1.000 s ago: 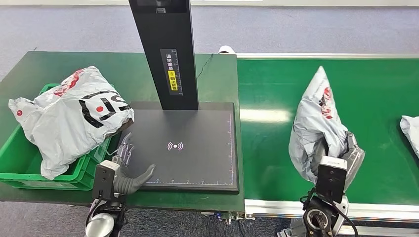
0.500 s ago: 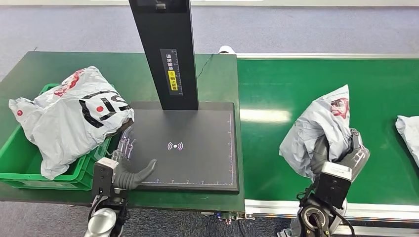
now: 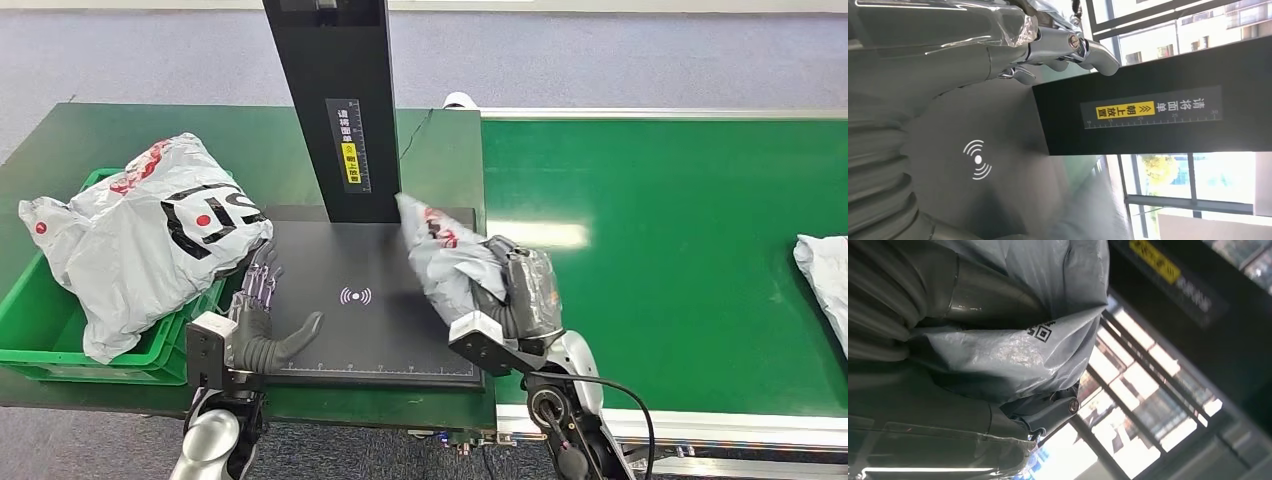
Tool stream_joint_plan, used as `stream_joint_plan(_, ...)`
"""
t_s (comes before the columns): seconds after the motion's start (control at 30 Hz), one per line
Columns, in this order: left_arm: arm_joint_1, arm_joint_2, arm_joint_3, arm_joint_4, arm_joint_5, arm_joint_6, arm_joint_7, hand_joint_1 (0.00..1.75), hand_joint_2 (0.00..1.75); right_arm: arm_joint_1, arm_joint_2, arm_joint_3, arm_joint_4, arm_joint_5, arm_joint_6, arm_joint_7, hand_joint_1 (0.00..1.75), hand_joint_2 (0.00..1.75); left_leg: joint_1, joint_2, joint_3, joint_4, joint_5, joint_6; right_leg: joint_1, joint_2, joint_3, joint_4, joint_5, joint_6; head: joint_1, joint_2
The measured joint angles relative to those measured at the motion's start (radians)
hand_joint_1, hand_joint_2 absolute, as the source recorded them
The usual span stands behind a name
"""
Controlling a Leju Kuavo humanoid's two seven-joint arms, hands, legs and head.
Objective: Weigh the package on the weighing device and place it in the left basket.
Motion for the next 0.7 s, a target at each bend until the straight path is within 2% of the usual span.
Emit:
stream_joint_plan(0.27,-0.002,0.000,-0.001,-0.003,-0.008,0.003,-0.004,0.00,1.75,-0.040,-0.012,0.091,0.106,0.076,0.210,0.123,1.75,1.75,0.000,0.000,0.000,0.000,0.000,0.000,0.000,0.000,0.000,0.000,0.000,0.000,0.000,0.000)
stream_joint_plan(0.47,-0.002,0.000,0.000,-0.009,-0.009,0.009,-0.007,0.00,1.75,-0.052,-0.012,0.122,0.145,0.080,0.229,0.134,1.75,1.75,0.000,0.000,0.001,0.000,0.000,0.000,0.000,0.000,0.001,0.000,0.000,0.000,0.000,0.000)
stream_joint_plan(0.57,0.000,-0.001,0.000,-0.012,-0.015,0.016,-0.011,0.00,1.75,-0.057,-0.012,0.130,0.156,0.053,0.265,0.099,1.75,1.75,0.000,0.000,0.001,0.000,0.000,0.000,0.000,0.000,0.001,0.000,0.000,0.000,0.000,0.000)
stream_joint_plan(0.7,0.003,-0.002,0.000,-0.019,-0.048,0.031,-0.015,0.00,1.75,-0.055,-0.007,0.137,0.162,-0.061,0.337,-0.017,1.75,1.75,0.000,0.000,0.001,0.000,0.000,0.000,0.000,0.000,0.001,0.000,0.000,0.000,0.000,0.000)
